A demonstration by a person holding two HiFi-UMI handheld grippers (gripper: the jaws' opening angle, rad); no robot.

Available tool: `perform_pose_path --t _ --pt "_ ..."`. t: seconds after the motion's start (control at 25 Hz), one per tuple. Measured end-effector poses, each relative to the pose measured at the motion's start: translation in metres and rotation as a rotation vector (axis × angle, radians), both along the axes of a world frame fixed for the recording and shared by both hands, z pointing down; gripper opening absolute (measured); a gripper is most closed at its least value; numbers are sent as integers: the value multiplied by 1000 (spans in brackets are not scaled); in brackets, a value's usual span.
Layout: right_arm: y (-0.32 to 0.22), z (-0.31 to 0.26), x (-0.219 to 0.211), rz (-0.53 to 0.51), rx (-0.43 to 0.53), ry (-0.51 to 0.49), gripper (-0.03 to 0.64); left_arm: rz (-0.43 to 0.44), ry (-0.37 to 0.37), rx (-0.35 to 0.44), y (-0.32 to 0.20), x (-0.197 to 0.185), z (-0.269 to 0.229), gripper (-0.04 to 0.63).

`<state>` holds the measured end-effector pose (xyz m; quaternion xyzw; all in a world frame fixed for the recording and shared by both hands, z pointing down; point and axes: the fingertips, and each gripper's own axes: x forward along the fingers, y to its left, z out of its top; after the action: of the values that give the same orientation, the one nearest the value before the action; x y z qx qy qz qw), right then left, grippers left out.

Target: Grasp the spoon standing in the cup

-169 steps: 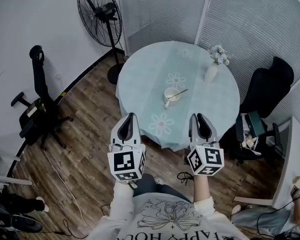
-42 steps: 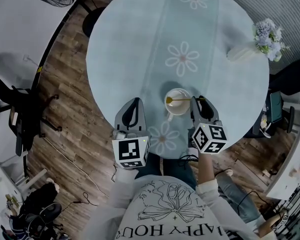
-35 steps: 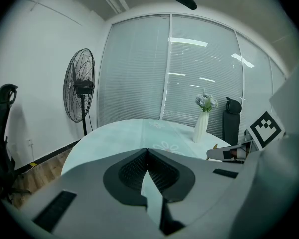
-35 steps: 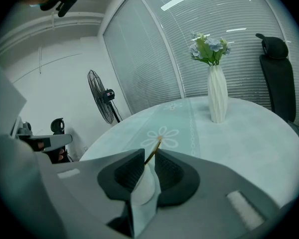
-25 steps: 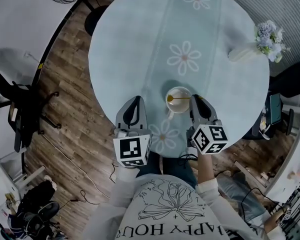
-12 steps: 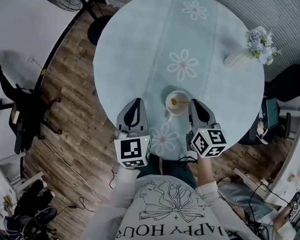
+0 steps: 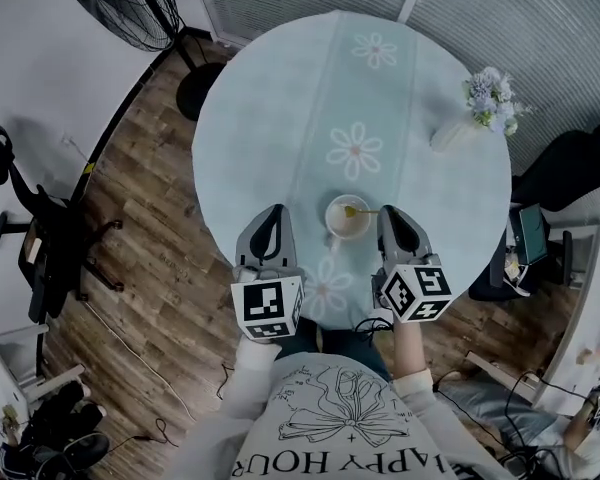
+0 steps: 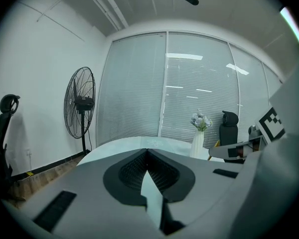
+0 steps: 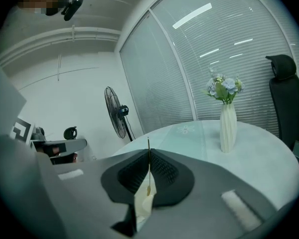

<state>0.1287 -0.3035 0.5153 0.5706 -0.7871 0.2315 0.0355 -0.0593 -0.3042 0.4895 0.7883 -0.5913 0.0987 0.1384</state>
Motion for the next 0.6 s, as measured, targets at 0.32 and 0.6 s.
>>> perform_pose_path --t 0.32,0.6 --pt "4 -34 4 11 66 21 15 5 7 72 1 3 -34 6" --pt "7 -61 10 27 113 30 15 2 14 119 6 6 -57 6"
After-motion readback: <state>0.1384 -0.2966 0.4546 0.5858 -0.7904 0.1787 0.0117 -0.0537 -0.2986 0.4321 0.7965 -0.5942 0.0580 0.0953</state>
